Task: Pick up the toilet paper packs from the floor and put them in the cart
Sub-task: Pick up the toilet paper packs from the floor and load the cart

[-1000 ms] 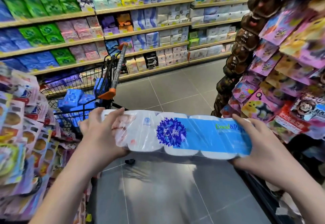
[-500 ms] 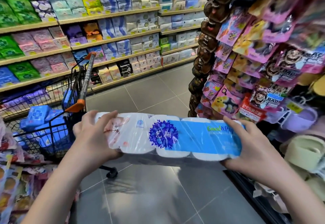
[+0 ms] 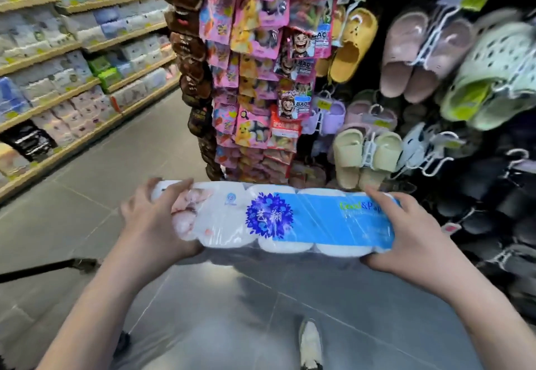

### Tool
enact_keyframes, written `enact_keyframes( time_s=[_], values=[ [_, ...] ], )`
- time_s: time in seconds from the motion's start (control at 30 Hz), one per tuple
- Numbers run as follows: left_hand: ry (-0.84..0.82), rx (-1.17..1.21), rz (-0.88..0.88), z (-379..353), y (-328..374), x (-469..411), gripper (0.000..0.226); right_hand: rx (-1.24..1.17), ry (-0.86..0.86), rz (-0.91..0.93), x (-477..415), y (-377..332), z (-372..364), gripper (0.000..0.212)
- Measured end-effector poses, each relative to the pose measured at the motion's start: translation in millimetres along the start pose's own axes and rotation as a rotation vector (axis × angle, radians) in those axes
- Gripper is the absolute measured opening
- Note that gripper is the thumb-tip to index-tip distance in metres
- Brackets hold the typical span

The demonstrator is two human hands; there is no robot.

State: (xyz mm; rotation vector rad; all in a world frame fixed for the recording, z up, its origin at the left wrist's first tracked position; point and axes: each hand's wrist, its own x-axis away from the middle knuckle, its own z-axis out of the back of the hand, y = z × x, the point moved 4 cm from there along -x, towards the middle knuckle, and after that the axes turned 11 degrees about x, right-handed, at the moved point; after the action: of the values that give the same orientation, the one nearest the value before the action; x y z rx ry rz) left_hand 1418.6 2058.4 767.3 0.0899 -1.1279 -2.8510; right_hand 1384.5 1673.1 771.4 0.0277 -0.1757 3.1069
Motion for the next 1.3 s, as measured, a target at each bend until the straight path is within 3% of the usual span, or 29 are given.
enact_keyframes(
  time_s=[0.37,0.93,1.3],
  values=[
    [-0.276,-0.002,-0.376,-123.7,115.7,17.1,0.103,0.033,0.187,-0.400,172.5,126.3,4.7,0.113],
    [-0.643,0.024,-0.775,-330.0,370.4,227.8,0.114,-0.091,0.128,-0.979,474.1,334.6,31.1,0.116],
    [-0.863,-0.016,-0.998,-481.6,512.9,344.8,0.111,-0.097,0.221,-1.277,619.0,438.8,21.9,0.112]
  ],
)
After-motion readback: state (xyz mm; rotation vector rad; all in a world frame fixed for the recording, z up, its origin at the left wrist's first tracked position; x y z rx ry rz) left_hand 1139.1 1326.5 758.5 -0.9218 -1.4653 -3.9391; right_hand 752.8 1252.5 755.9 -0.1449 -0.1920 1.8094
